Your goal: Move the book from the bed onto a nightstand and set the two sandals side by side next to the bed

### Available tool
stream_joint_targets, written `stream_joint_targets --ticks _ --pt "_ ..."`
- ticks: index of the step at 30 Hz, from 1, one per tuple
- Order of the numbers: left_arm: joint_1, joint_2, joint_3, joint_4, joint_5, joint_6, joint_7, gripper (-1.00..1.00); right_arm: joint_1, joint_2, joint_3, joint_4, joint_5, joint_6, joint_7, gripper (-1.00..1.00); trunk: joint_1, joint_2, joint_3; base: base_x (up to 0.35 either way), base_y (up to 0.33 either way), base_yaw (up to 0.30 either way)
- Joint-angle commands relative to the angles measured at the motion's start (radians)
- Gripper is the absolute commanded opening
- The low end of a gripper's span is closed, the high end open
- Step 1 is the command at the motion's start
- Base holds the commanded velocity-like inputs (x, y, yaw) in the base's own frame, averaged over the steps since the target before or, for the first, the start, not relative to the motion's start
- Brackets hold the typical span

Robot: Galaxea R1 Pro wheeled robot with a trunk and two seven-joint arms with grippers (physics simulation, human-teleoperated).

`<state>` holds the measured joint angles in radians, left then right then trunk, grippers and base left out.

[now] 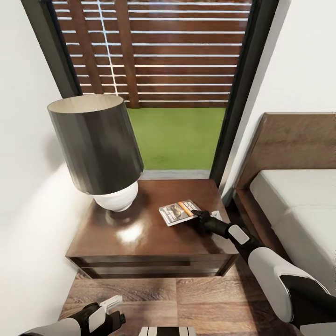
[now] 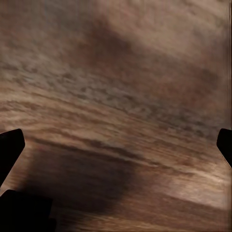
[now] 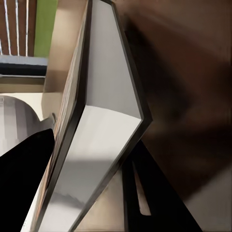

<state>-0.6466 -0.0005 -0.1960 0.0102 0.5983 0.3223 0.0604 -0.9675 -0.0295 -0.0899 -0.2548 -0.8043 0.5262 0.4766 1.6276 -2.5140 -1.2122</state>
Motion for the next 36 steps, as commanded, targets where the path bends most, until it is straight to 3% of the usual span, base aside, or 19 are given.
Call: stream_joint_targets --ticks 1,4,11,26,27,36 --pt "-0.001 0.0 -0.008 0.001 0.011 0.003 0.002 1.0 0.0 0.0 -0.008 0.0 0.002 0.008 0.0 -1.0 -0.001 0.0 0.003 0.0 0.0 0.0" --pt "-0.001 0.0 -0.008 0.001 0.011 0.003 0.002 1.0 0.0 0.0 -0.008 0.0 0.002 0.008 0.0 -1.0 -0.001 0.0 0.003 0.0 0.0 0.0" --pt "-0.001 0.0 -0.008 0.001 0.01 0.003 0.002 1.0 0.0 0.0 -0.008 0.0 0.002 0.008 0.0 -1.0 -0.004 0.002 0.03 0.0 0.0 0.0" --pt "-0.001 0.0 -0.008 0.001 0.011 0.003 0.002 1.0 0.0 0.0 -0.008 0.0 0.002 0.008 0.0 -1.0 -0.004 0.002 0.03 0.0 0.0 0.0" --pt "-0.001 0.0 -0.008 0.001 0.011 0.003 0.002 1.0 0.0 0.0 -0.008 0.0 0.002 0.008 0.0 1.0 -0.004 0.002 0.03 0.0 0.0 0.0" --pt "-0.001 0.0 -0.008 0.002 0.011 0.003 0.002 1.0 0.0 0.0 -0.008 0.0 0.002 0.008 -0.001 1.0 -0.004 0.002 0.03 0.0 0.0 0.0"
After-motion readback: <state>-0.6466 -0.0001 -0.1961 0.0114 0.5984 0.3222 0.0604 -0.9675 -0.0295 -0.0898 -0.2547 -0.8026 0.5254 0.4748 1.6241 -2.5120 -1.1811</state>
